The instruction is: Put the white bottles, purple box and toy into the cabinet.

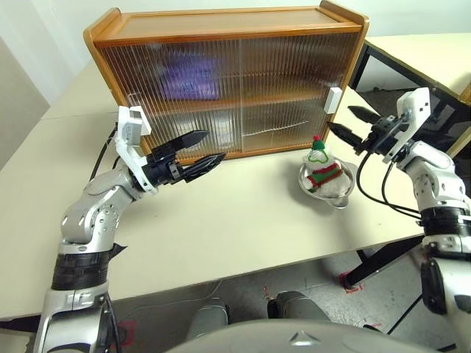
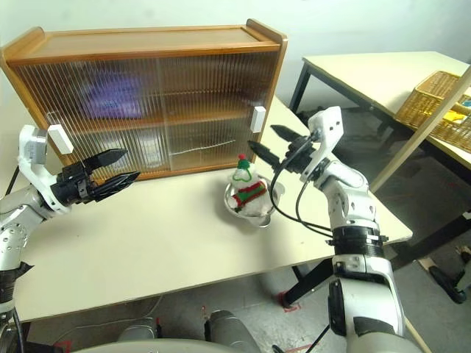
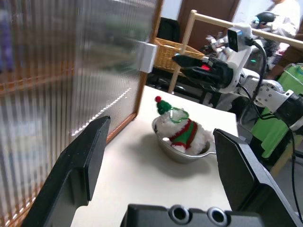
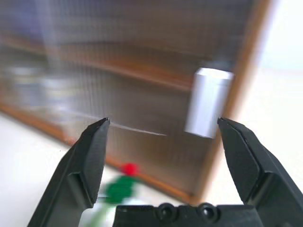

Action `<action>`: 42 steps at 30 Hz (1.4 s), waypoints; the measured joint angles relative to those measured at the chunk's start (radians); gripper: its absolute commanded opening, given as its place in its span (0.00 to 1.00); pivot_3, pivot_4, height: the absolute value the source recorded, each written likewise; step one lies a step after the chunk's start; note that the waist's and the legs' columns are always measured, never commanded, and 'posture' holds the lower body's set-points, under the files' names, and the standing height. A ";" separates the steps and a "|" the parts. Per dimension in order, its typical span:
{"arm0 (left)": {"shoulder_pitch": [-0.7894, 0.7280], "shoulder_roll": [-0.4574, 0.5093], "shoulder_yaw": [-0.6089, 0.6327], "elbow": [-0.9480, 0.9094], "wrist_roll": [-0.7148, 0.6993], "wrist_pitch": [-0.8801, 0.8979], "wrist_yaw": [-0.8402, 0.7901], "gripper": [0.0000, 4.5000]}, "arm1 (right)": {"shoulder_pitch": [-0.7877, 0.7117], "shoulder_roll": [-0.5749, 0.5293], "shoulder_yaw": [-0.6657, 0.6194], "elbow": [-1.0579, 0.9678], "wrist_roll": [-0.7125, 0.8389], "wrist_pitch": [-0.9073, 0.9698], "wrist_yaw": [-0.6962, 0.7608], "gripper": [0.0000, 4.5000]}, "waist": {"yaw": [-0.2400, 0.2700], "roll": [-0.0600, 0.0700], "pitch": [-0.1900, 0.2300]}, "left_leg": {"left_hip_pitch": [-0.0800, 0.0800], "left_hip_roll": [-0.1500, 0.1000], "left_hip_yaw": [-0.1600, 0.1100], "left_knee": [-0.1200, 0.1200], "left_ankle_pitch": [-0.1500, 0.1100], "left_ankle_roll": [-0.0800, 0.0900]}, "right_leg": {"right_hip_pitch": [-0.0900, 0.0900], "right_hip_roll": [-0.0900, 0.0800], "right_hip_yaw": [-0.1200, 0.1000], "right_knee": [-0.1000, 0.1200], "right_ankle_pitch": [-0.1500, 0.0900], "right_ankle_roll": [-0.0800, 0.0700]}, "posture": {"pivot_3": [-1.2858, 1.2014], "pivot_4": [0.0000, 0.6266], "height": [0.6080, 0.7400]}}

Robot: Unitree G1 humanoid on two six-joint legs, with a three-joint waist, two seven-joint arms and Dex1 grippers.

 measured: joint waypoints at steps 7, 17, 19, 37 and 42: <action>0.009 0.008 0.025 -0.023 -0.030 0.019 0.021 1.00 | -0.135 0.015 -0.012 0.253 -0.085 -0.127 -0.113 0.42 | 0.013 0.002 0.000 | 0.000 0.000 -0.009 -0.001 0.000 0.001 | 0.000 0.000 -0.001 0.000 0.003 -0.004 | 0.50 0.00 1.00; 0.011 0.012 0.029 -0.038 -0.034 0.021 0.033 1.00 | -0.206 0.052 -0.018 0.399 -0.102 -0.161 -0.142 0.00 | 0.021 0.002 0.000 | 0.000 0.000 -0.010 -0.004 0.000 0.000 | -0.001 -0.001 -0.001 0.000 0.005 -0.011 | 0.50 0.00 1.00; 0.011 0.012 0.029 -0.038 -0.034 0.021 0.035 1.00 | -0.216 0.052 -0.019 0.418 -0.109 -0.171 -0.142 0.00 | 0.021 0.002 0.000 | 0.000 0.000 -0.010 -0.005 0.000 0.000 | -0.001 -0.001 -0.001 -0.001 0.005 -0.011 | 0.50 0.00 1.00; 0.008 0.011 0.029 -0.038 -0.034 0.019 0.041 1.00 | -0.259 0.102 -0.024 0.469 -0.118 -0.190 -0.074 0.00 | 0.020 0.003 0.000 | 0.001 0.000 -0.011 -0.007 0.000 0.001 | -0.002 0.000 -0.002 0.000 0.005 -0.012 | 0.50 0.00 1.00; 0.005 0.005 0.029 -0.038 -0.034 0.019 0.049 1.00 | -0.274 0.121 -0.021 0.460 -0.119 -0.173 -0.048 0.00 | 0.021 0.003 0.001 | 0.001 0.000 -0.011 -0.007 0.000 0.001 | -0.002 0.000 -0.002 0.000 0.005 -0.012 | 0.50 0.00 1.00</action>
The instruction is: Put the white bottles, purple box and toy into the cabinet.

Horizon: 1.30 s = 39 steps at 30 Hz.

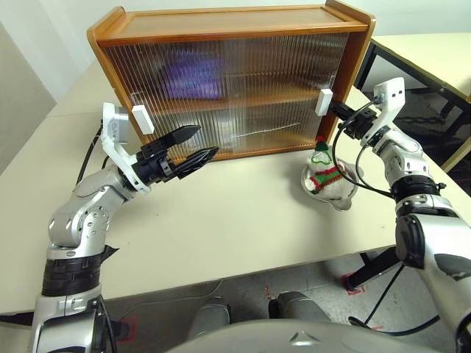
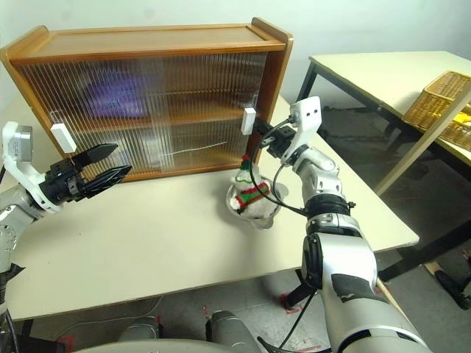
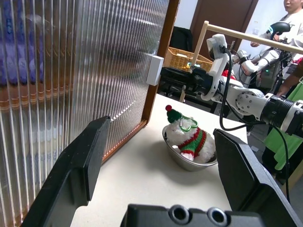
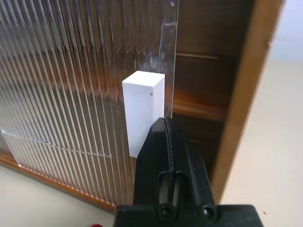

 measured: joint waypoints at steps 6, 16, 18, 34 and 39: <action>0.000 -0.005 0.000 -0.002 0.000 0.000 0.008 1.00 | -0.013 0.044 0.008 -0.050 0.000 0.044 0.032 0.00 | -0.001 0.000 0.000 | 0.000 0.000 0.000 -0.001 0.000 0.000 | 0.000 0.000 -0.001 0.000 0.000 -0.001 | 0.50 0.00 1.00; 0.001 -0.011 -0.001 -0.016 0.000 -0.001 0.020 1.00 | -0.013 0.116 0.019 -0.153 0.001 0.107 0.050 0.00 | 0.002 0.000 0.000 | 0.001 0.000 -0.001 -0.001 0.000 0.000 | -0.001 0.001 -0.001 0.000 -0.001 -0.003 | 0.50 0.00 1.00; 0.002 -0.011 -0.001 -0.016 0.000 -0.001 0.023 1.00 | -0.012 0.134 0.021 -0.164 0.001 0.115 0.046 0.00 | 0.001 0.000 0.000 | 0.001 0.000 -0.001 -0.001 0.000 0.000 | -0.001 0.001 -0.001 0.000 -0.001 -0.003 | 0.50 0.00 1.00; 0.002 -0.011 -0.003 -0.017 0.000 -0.001 0.023 1.00 | -0.011 0.280 0.067 -0.211 0.002 0.144 0.013 0.00 | 0.004 0.000 0.000 | 0.001 0.001 -0.002 -0.003 0.000 0.000 | -0.002 0.002 -0.002 0.001 -0.002 -0.007 | 0.51 0.00 1.00; 0.004 -0.011 -0.003 -0.017 0.000 -0.001 0.023 1.00 | -0.011 0.290 0.077 -0.220 0.004 0.158 0.018 0.00 | 0.007 0.000 0.000 | 0.002 0.001 -0.002 -0.004 0.000 0.000 | -0.002 0.002 -0.002 0.002 -0.002 -0.008 | 0.51 0.00 1.00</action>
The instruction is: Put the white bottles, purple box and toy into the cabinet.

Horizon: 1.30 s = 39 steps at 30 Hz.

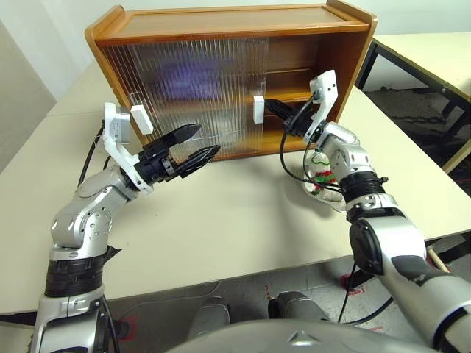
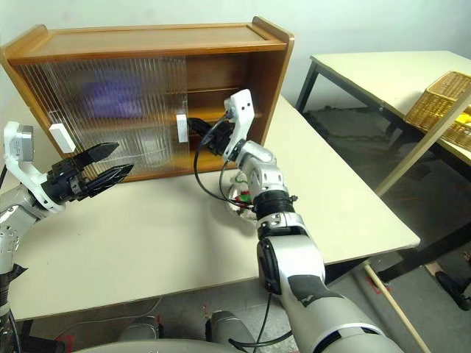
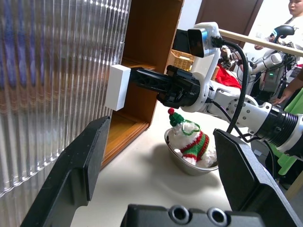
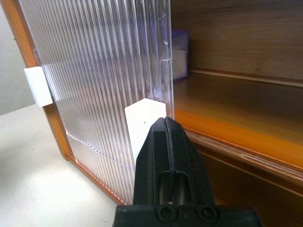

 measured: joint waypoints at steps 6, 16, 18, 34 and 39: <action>0.000 0.000 0.000 0.000 0.000 -0.002 0.000 1.00 | 0.000 0.016 0.004 -0.013 0.005 0.022 0.013 0.00 | 0.000 0.000 0.000 | 0.000 0.000 0.000 0.000 0.000 0.000 | 0.000 0.000 0.000 0.000 0.000 0.000 | 0.50 0.00 1.00; -0.003 -0.004 -0.010 0.000 0.001 -0.002 -0.001 1.00 | 0.005 0.023 0.014 -0.041 0.007 0.058 0.047 0.00 | -0.007 0.000 0.000 | 0.002 0.000 0.000 0.000 0.000 0.000 | 0.000 0.002 0.000 0.003 -0.001 -0.002 | 0.50 0.00 1.00; -0.005 -0.004 -0.014 0.000 0.001 -0.003 -0.004 1.00 | 0.006 0.021 0.014 -0.044 0.006 0.054 0.042 0.00 | -0.007 0.000 0.000 | 0.002 0.000 0.000 0.000 0.000 0.000 | 0.000 0.002 0.000 0.003 -0.001 -0.002 | 0.50 0.00 1.00; -0.030 -0.021 -0.032 0.027 0.003 -0.015 -0.027 1.00 | 0.184 -0.227 -0.029 -0.356 0.046 0.156 -0.017 0.88 | -0.004 -0.001 -0.001 | 0.004 -0.004 0.003 0.003 0.001 0.001 | 0.004 0.004 0.000 0.004 -0.001 -0.001 | 0.48 0.00 1.00; -0.032 -0.022 -0.037 0.039 0.004 -0.018 -0.035 1.00 | 0.374 -0.332 -0.017 -0.611 0.085 0.337 0.020 0.99 | -0.006 -0.001 -0.001 | 0.008 -0.004 0.006 0.008 0.000 0.000 | 0.011 0.010 0.000 0.004 -0.008 0.010 | 0.48 0.00 1.00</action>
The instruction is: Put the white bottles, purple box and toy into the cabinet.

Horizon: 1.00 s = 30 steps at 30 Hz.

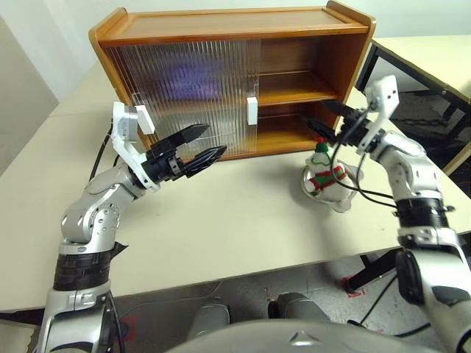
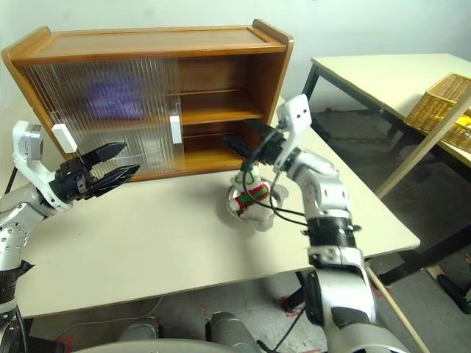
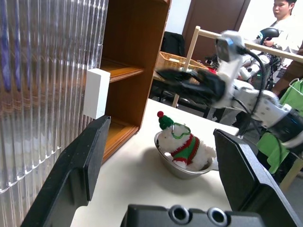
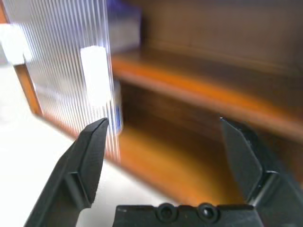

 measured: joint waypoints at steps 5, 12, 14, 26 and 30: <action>-0.004 0.000 -0.003 0.010 0.003 -0.006 -0.009 1.00 | 0.110 -0.068 -0.001 -0.150 0.041 0.106 0.013 0.99 | -0.008 0.000 0.000 | 0.002 0.000 -0.003 0.006 0.000 0.000 | 0.005 0.003 0.000 0.001 0.002 0.003 | 0.47 0.00 1.00; -0.010 0.000 -0.006 0.026 0.011 -0.010 -0.017 1.00 | 0.184 -0.140 -0.010 -0.190 0.066 0.151 0.048 0.99 | -0.015 0.000 0.000 | 0.003 -0.001 -0.010 0.007 -0.002 -0.004 | 0.007 0.002 0.001 -0.001 0.002 0.003 | 0.48 0.00 1.00; -0.012 0.000 -0.011 0.026 0.023 -0.015 -0.021 1.00 | 0.196 -0.144 -0.010 -0.188 0.066 0.150 0.053 0.99 | -0.015 0.000 0.000 | 0.001 0.000 -0.010 0.007 -0.003 -0.004 | 0.006 0.002 0.000 -0.002 0.002 0.003 | 0.48 0.00 1.00; -0.006 0.000 -0.015 0.025 0.029 -0.016 -0.018 1.00 | 0.208 -0.144 0.022 -0.018 0.021 0.068 0.072 0.99 | -0.007 0.000 0.000 | -0.002 -0.001 -0.006 0.005 -0.005 -0.005 | 0.002 0.003 0.001 -0.002 -0.004 0.005 | 0.49 0.00 1.00; -0.003 0.005 -0.013 0.021 0.029 -0.016 -0.014 1.00 | 0.210 -0.144 0.030 0.056 0.004 0.023 0.089 0.99 | -0.003 0.000 0.000 | -0.001 -0.001 -0.006 0.005 -0.005 -0.005 | 0.003 0.003 0.001 -0.002 -0.004 0.005 | 0.49 0.00 1.00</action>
